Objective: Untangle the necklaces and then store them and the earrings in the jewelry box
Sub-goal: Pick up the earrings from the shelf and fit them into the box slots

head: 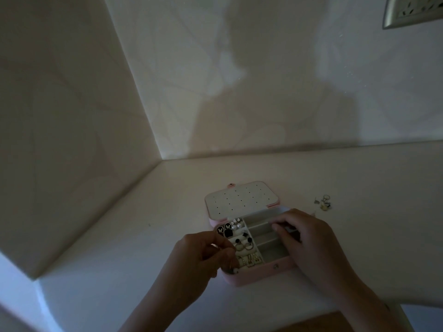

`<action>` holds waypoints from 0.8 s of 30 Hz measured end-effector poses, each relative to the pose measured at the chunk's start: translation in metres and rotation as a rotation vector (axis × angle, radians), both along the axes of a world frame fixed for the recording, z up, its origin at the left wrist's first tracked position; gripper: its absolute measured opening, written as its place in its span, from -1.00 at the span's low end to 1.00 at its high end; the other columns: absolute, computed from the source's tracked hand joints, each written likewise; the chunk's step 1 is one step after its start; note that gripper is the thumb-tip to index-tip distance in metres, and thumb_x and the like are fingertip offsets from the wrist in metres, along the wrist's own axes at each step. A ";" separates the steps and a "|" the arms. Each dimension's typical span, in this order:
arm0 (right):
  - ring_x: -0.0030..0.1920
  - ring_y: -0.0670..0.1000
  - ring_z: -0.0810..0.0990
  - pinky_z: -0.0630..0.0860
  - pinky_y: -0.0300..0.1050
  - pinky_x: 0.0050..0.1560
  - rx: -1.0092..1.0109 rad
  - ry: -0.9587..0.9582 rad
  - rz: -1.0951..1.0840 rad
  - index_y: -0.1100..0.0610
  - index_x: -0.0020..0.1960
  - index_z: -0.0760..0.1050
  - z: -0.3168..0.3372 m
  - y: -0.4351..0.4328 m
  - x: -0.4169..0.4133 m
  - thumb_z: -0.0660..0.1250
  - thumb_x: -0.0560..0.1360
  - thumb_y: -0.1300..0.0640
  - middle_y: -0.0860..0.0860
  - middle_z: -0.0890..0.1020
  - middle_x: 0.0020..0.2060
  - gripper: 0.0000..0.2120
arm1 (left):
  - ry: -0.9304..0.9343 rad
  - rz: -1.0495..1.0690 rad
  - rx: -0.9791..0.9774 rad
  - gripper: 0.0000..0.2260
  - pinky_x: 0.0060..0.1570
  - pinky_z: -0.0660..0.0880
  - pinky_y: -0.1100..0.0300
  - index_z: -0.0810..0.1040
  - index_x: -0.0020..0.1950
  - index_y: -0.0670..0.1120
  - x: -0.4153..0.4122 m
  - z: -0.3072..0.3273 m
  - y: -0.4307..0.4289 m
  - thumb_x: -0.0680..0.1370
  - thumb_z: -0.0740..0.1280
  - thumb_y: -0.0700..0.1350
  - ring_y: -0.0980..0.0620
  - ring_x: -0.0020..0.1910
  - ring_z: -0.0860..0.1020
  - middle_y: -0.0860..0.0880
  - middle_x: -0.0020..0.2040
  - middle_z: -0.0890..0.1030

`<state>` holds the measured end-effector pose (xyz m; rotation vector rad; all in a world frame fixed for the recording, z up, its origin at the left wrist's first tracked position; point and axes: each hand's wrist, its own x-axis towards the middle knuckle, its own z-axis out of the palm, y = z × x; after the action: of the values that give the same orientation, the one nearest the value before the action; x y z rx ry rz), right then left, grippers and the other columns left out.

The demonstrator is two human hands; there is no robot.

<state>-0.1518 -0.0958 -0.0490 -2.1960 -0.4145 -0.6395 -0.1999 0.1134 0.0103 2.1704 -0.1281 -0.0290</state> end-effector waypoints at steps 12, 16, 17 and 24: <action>-0.16 -0.20 0.58 0.43 -0.44 -0.16 0.017 -0.013 0.006 0.01 -0.09 0.63 0.001 0.000 0.001 0.33 0.48 0.12 -0.16 0.63 -0.17 -0.90 | 0.042 0.012 0.138 -0.90 -0.22 0.44 0.50 0.68 -0.16 0.08 0.014 -0.003 0.009 0.51 0.39 -0.07 0.29 -0.20 0.61 0.20 -0.22 0.68; -0.16 -0.19 0.58 0.48 -0.36 -0.17 0.011 -0.007 0.003 0.02 -0.08 0.63 0.000 0.000 0.001 0.38 0.50 0.17 -0.16 0.64 -0.16 -0.91 | 0.094 -0.026 0.227 -0.89 -0.18 0.47 0.47 0.67 -0.17 0.12 0.022 0.002 0.009 0.52 0.38 -0.06 0.25 -0.16 0.61 0.17 -0.20 0.68; -0.16 -0.18 0.58 0.50 -0.31 -0.17 0.016 0.000 0.002 0.02 -0.08 0.63 0.000 0.000 0.001 0.39 0.49 0.19 -0.16 0.64 -0.16 -0.91 | 0.102 -0.030 0.248 -0.90 -0.16 0.47 0.44 0.67 -0.16 0.12 0.024 0.004 0.009 0.52 0.39 -0.05 0.23 -0.17 0.60 0.16 -0.19 0.68; -0.15 -0.19 0.58 0.52 -0.28 -0.15 0.022 0.003 0.011 0.03 -0.07 0.64 0.001 0.000 0.001 0.39 0.49 0.19 -0.15 0.64 -0.17 -0.91 | 0.150 -0.118 0.345 -0.86 0.06 0.49 0.35 0.68 0.03 -0.01 0.035 0.013 0.008 0.50 0.40 -0.05 0.18 0.00 0.60 0.09 0.00 0.68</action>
<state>-0.1512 -0.0959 -0.0476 -2.1719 -0.4163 -0.6317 -0.1647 0.1214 0.0233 2.4922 -0.1749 -0.3010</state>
